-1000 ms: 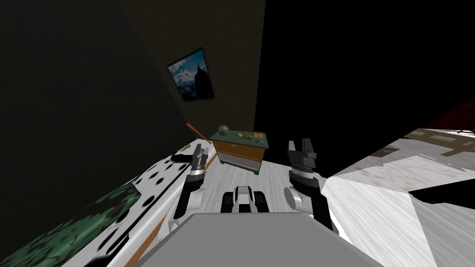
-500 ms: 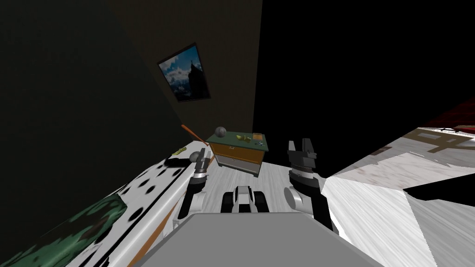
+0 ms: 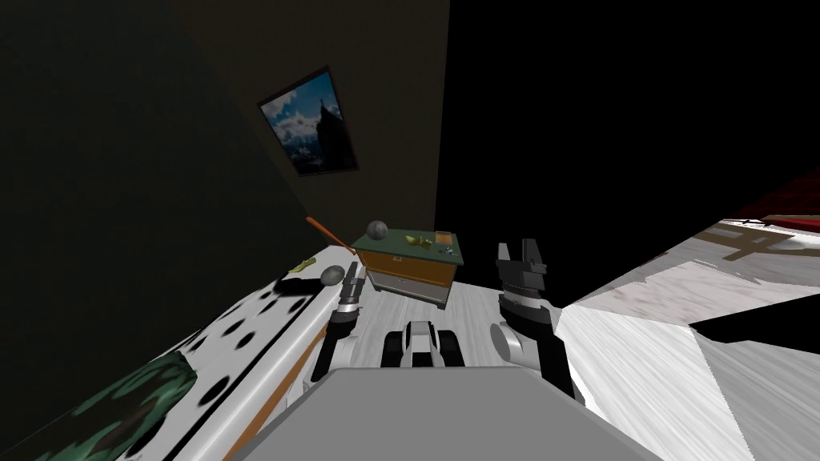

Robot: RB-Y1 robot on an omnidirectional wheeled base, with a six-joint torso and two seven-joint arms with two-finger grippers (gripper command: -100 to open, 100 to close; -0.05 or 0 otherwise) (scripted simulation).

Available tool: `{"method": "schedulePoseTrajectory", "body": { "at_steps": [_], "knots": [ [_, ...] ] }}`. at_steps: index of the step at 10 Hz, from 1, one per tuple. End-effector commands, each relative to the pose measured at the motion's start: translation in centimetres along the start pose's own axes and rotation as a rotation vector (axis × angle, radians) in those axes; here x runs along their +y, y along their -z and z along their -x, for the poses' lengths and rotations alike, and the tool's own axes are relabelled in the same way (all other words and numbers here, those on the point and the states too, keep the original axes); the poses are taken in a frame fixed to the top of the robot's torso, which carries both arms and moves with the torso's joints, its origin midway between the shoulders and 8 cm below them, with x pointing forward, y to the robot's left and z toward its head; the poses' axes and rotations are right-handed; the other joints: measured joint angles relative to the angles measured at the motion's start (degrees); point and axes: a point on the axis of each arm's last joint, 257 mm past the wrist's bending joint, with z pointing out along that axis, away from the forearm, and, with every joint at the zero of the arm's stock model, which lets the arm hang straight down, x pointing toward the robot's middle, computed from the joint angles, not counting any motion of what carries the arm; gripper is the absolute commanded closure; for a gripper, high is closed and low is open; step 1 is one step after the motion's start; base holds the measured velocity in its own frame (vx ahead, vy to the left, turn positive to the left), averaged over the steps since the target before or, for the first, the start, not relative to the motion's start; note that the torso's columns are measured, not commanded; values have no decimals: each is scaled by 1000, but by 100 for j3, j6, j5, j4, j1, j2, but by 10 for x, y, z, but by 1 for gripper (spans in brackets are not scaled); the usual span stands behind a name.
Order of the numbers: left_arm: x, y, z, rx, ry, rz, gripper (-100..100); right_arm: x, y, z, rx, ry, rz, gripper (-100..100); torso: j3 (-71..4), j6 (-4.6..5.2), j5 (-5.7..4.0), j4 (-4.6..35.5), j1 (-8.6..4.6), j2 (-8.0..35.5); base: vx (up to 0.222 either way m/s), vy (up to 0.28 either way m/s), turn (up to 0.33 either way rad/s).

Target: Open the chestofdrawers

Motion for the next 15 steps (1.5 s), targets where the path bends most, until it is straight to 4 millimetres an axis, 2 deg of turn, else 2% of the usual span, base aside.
{"method": "schedulePoseTrajectory", "body": {
  "at_steps": [1, 7, 11, 15],
  "knots": [
    [16, 11, -3, 9, 1, 15, -100, 0, 0, 0, 0, 0, 0, 0, -4, 0, -1, -1, -4, -6, 83, -11, -32],
    [47, 36, -11, 23, 7, 48, -100, 0, 0, 0, 0, 0, 0, 0, 1, 0, -1, 1, -4, 1, 73, 2, -43],
    [74, 64, -20, 32, 18, 79, -100, 0, 0, 0, 0, 0, 0, 0, -2, -2, -1, -1, -1, -1, 98, -3, -62],
    [91, 85, -27, 35, 28, 105, -100, 0, 0, 0, 0, 0, 0, 0, 4, -1, 0, 2, -1, 8, 72, 5, -41]
  ]
}}
